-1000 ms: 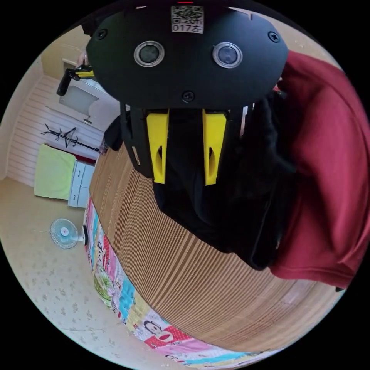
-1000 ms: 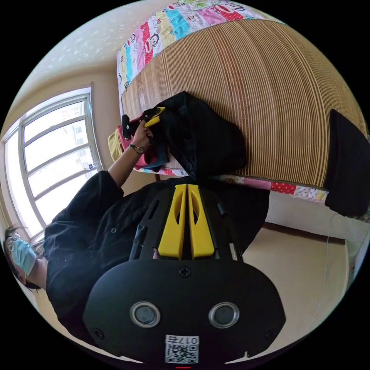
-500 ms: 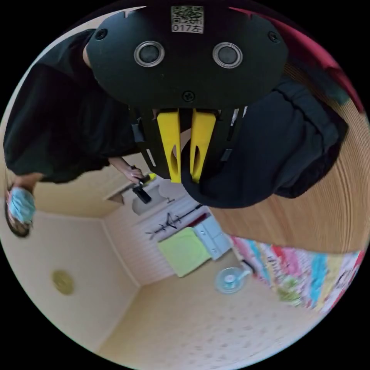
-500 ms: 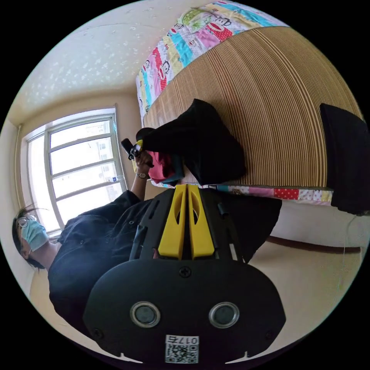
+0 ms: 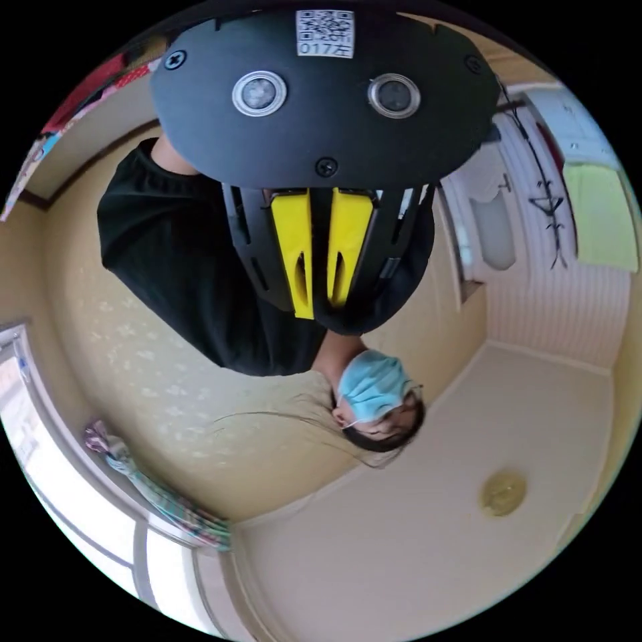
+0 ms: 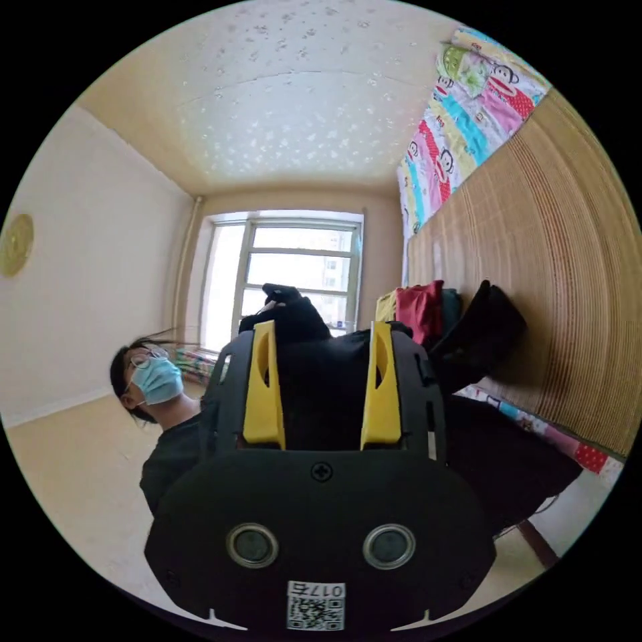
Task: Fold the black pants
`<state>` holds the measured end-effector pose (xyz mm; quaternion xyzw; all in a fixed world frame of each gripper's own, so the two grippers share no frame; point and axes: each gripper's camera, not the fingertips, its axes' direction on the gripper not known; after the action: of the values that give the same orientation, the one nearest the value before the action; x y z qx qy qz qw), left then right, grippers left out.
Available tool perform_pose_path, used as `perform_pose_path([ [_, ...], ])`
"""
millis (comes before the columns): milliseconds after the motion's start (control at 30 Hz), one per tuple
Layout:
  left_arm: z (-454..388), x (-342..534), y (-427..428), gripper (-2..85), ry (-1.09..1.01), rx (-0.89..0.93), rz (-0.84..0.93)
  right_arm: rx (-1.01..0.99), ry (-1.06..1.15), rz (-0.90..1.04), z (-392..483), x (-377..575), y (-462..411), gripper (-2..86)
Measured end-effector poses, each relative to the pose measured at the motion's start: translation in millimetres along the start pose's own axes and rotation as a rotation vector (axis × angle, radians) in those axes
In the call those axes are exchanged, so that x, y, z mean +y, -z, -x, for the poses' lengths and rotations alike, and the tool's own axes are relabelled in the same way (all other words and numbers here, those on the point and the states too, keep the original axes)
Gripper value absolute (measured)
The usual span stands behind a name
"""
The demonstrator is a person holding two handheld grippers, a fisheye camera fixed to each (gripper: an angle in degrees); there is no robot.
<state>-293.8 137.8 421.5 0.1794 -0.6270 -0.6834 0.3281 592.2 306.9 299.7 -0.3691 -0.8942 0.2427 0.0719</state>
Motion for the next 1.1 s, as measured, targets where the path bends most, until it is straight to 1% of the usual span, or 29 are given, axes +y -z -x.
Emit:
perform_pose_path([
  [67,-1,-8,-42,2.6,-0.054,0.105,0.042,-0.099,-0.074,0.098,-28,5,-1,21.4],
  [100,-1,-9,-53,2.6,-0.067,0.135,0.051,-0.111,-0.146,0.157,-49,12,-4,21.5],
  [167,-4,-11,-89,2.5,-0.098,0.245,0.079,-0.052,-0.244,0.239,-79,25,-13,22.1],
  [200,-5,-11,-97,2.5,-0.101,0.269,0.081,-0.015,-0.28,0.282,-96,32,-19,22.5],
  [267,-8,-9,-122,2.5,-0.11,0.34,0.084,-0.022,-0.3,0.317,-121,41,-28,22.7],
  [400,-13,-5,-145,2.5,-0.099,0.379,0.107,-0.182,-0.248,0.338,-157,39,-50,21.6],
  [433,-15,-3,-150,2.6,-0.094,0.386,0.112,-0.195,-0.247,0.355,-160,37,-55,21.4],
  [533,-23,2,-157,2.7,-0.082,0.385,0.118,-0.199,-0.26,0.518,-175,25,-93,19.6],
  [567,-27,4,-158,2.7,-0.079,0.381,0.119,-0.214,-0.272,0.612,-182,23,-114,18.1],
  [633,-34,8,-158,2.7,-0.077,0.363,0.119,-0.196,-0.291,0.714,-192,25,-143,14.0],
  [667,-41,8,-157,2.8,-0.075,0.34,0.118,-0.125,-0.305,0.786,-197,28,-160,10.2],
  [700,-45,8,-156,2.8,-0.073,0.325,0.121,-0.059,-0.283,0.816,-195,31,-169,8.3],
  [733,-55,5,-153,2.8,-0.068,0.283,0.139,-0.034,-0.26,0.814,-192,31,-171,7.4],
  [800,-75,-4,-149,2.7,-0.055,0.183,0.2,0.064,-0.13,0.726,-164,29,-159,5.3],
  [833,-94,-14,-147,2.6,-0.034,0.081,0.283,0.064,-0.088,0.684,-153,29,-153,4.9],
  [867,-118,-27,-147,2.6,-0.022,-0.055,0.389,0.044,0.009,0.59,-126,30,-138,4.2],
  [900,-131,-33,-148,2.6,-0.028,-0.131,0.44,0.049,0.121,0.505,-95,34,-123,3.6],
  [933,-160,-43,-153,2.6,-0.047,-0.307,0.543,0.07,0.18,0.468,-78,39,-116,3.4],
  [967,-185,-51,-160,2.6,-0.05,-0.482,0.632,0.138,0.307,0.391,-41,51,-104,2.9],
  [1000,-194,-53,-164,2.6,-0.037,-0.562,0.67,0.203,0.43,0.311,-7,68,-93,2.5],
  [1033,-207,-55,-172,2.6,0.012,-0.701,0.733,0.23,0.488,0.269,10,78,-89,2.3],
  [1067,-214,-53,-177,2.7,0.073,-0.81,0.778,0.279,0.592,0.187,39,98,-84,2.0],
  [1100,-216,-51,-178,2.7,0.105,-0.858,0.794,0.351,0.679,0.102,63,119,-83,1.7],
])
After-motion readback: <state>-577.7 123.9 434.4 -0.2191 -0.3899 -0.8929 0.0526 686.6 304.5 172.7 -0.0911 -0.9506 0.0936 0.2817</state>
